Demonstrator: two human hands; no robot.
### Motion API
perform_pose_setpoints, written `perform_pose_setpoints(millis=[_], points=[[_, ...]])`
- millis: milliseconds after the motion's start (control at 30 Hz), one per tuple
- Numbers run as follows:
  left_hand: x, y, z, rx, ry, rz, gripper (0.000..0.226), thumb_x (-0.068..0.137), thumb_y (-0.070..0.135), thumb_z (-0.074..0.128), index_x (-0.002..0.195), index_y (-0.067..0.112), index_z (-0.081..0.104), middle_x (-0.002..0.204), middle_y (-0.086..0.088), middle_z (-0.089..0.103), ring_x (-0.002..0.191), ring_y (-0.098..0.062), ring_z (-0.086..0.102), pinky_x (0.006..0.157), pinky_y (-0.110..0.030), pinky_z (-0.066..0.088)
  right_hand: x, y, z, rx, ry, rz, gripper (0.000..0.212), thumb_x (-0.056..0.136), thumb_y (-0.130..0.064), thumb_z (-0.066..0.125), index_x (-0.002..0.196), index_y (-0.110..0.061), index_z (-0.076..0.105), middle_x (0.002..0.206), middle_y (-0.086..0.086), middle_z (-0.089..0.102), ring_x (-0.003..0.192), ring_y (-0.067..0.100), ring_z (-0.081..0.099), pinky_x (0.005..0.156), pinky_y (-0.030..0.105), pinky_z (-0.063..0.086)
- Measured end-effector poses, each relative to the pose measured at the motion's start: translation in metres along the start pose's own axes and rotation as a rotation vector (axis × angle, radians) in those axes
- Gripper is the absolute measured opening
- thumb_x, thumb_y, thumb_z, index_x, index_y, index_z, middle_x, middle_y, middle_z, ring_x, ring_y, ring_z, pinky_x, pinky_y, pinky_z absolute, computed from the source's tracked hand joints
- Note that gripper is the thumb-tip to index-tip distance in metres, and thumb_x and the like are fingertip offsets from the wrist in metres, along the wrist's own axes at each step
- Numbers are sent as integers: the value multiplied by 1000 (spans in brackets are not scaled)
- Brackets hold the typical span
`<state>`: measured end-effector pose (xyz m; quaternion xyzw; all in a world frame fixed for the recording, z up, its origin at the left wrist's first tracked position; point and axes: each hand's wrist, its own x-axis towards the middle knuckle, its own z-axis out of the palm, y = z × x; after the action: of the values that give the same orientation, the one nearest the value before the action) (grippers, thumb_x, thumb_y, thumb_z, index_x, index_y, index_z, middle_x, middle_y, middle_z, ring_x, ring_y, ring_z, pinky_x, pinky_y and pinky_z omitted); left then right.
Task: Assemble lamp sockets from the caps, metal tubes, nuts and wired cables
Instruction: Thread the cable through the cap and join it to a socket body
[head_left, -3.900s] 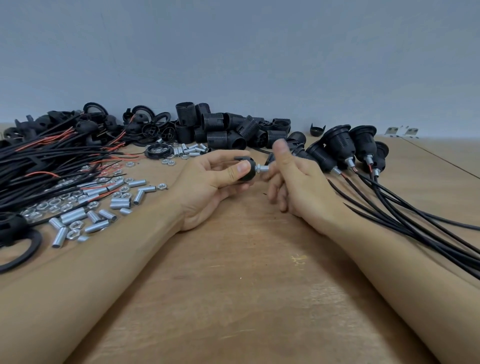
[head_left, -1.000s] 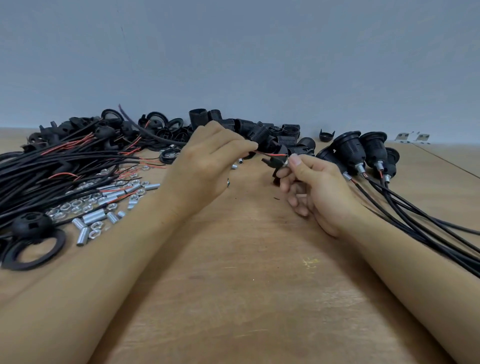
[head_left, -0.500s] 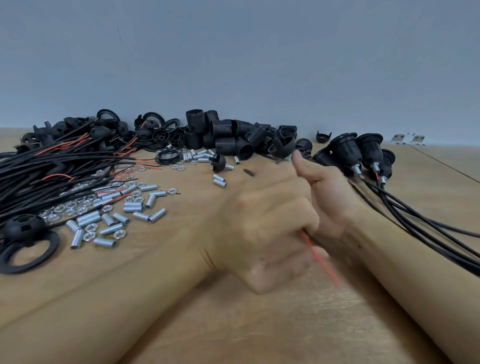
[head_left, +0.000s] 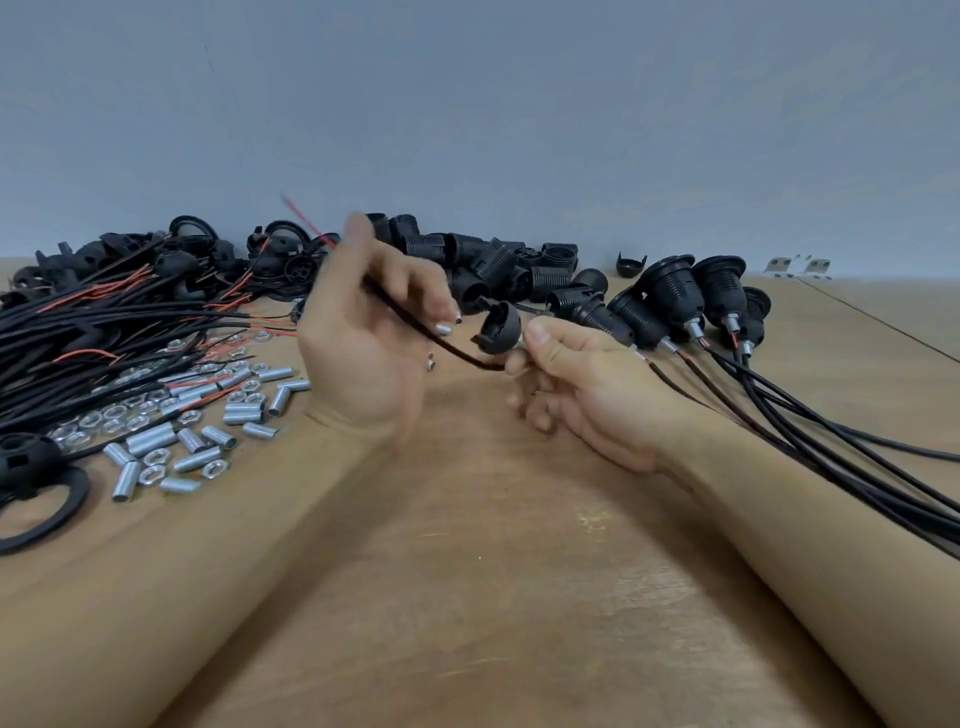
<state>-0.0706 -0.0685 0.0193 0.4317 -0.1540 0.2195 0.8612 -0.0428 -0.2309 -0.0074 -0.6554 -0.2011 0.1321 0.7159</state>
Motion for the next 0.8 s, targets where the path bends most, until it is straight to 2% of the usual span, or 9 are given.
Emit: perform_pose_setpoints(millis=[100,167,233,300,367,467,600,700,800], points=[[9,-5,-13,391,94,-73,35,92,43,50,75,13,59,81,-6,68,75,-17,60,70,-32,48,1,-1,0,30,43,-70,35,105,-19,37,79,-9,57,75,-1,60,72,16,59,69,29,50],[4,-13,-18,621,-28,-145,36,83,49,56,95,17,63,99,0,70,92,-19,64,77,-37,51,2,-3,0,111,37,-113,35,105,-18,36,79,-7,55,76,0,65,76,18,62,75,29,53],[-3,-20,-20,696,-271,-201,42,83,52,60,112,22,60,110,5,70,104,-18,66,82,-35,56,2,-5,0,197,-13,-132,33,104,-20,37,81,-5,56,86,6,70,84,20,65,83,33,56],[-6,-25,-21,776,-463,-180,34,88,54,63,112,28,62,107,16,71,102,-2,66,85,-21,54,0,-6,0,271,-105,-134,30,101,-21,40,87,0,56,103,18,69,98,29,66,94,39,54],[-8,-24,-17,883,-533,-114,17,90,49,55,103,41,62,94,39,66,97,19,59,81,-1,42,-1,-7,0,324,-171,-119,24,97,-22,44,88,-2,52,114,23,67,104,34,65,97,41,53],[-7,-21,-20,899,-574,-80,15,91,40,51,101,44,60,93,44,64,100,23,56,85,0,40,-3,-9,-2,363,-196,-83,22,96,-22,45,90,-1,51,118,21,67,105,35,66,96,41,53],[-3,-24,-25,878,-342,-54,24,96,40,51,106,31,71,106,15,74,108,-2,66,101,-28,50,-4,-14,-4,354,-101,-70,22,95,-23,51,83,-9,62,112,15,68,101,37,66,78,39,56],[8,-16,-18,507,-39,1,37,107,27,39,98,4,67,96,-11,76,91,-23,75,79,-29,59,-4,-18,-12,342,107,-89,34,99,-22,43,70,-11,55,91,10,69,77,25,66,61,31,48],[15,2,-16,141,123,-114,44,106,38,37,90,6,62,84,-13,76,73,-22,75,62,-23,57,-3,-16,-18,332,167,-84,45,100,-19,37,58,-12,54,78,8,65,66,21,59,57,29,41]])
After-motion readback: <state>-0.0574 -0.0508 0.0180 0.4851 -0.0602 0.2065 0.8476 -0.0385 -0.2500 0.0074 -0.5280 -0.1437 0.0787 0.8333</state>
